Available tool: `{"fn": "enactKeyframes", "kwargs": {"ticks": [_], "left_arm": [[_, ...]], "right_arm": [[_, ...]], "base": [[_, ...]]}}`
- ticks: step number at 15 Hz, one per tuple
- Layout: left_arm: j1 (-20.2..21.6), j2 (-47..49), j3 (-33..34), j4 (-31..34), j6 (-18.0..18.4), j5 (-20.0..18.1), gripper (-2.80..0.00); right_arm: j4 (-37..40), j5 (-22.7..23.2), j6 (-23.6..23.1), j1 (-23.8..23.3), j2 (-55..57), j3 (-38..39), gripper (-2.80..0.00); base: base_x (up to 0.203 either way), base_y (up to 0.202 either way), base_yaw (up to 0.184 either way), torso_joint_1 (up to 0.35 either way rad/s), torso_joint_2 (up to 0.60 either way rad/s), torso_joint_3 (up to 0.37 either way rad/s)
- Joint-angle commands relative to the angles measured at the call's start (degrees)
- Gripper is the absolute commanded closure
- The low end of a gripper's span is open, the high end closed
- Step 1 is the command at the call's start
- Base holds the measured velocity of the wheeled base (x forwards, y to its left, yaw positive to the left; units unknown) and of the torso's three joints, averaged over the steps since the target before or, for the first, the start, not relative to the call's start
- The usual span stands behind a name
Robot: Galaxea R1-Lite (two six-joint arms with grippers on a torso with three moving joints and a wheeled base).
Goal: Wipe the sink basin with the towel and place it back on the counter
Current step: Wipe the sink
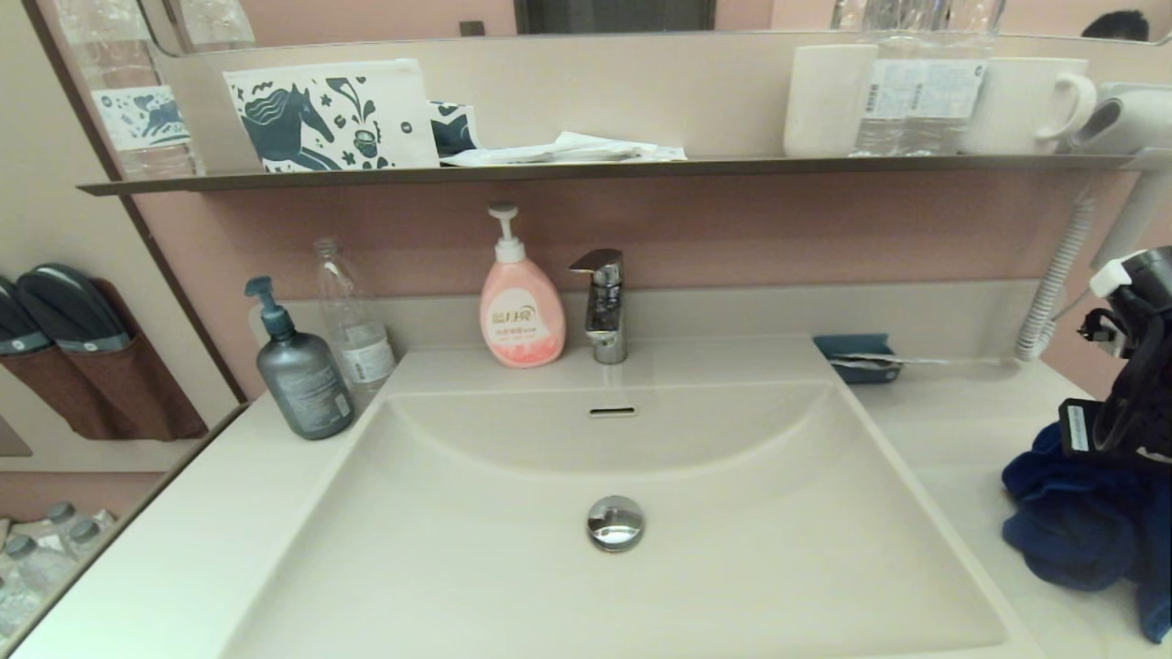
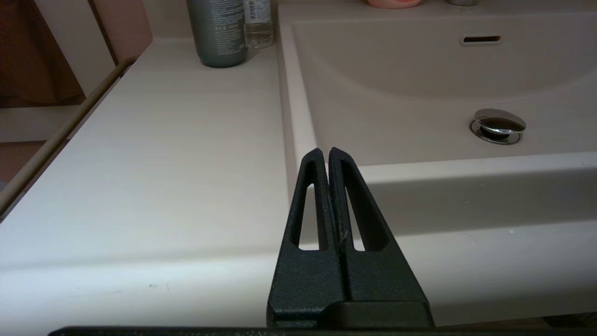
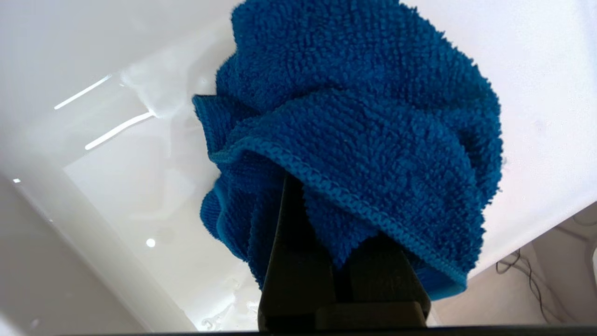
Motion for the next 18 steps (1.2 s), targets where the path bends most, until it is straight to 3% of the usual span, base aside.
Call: {"fn": "enactKeyframes", "kwargs": {"ticks": [1, 10, 15, 18], "left_arm": [[0.0, 0.1, 0.0, 0.0, 0.0, 0.0, 0.0], [0.0, 0.1, 0.0, 0.0, 0.0, 0.0, 0.0], [0.0, 0.1, 0.0, 0.0, 0.0, 0.0, 0.0], [0.0, 0.1, 0.0, 0.0, 0.0, 0.0, 0.0]], "right_arm": [[0.2, 0.0, 0.8, -0.1, 1.3, 0.3, 0.0], [-5.6, 0.5, 2.2, -3.1, 4.7, 1.2, 0.0], [-6.0, 3.0, 2.2, -5.2, 5.6, -6.9, 0.0], [-6.1, 2.8, 2.1, -5.6, 6.5, -7.9, 0.0]], "base": [[0.0, 0.0, 0.0, 0.0, 0.0, 0.0], [0.0, 0.0, 0.0, 0.0, 0.0, 0.0], [0.0, 0.0, 0.0, 0.0, 0.0, 0.0], [0.0, 0.0, 0.0, 0.0, 0.0, 0.0]]}}
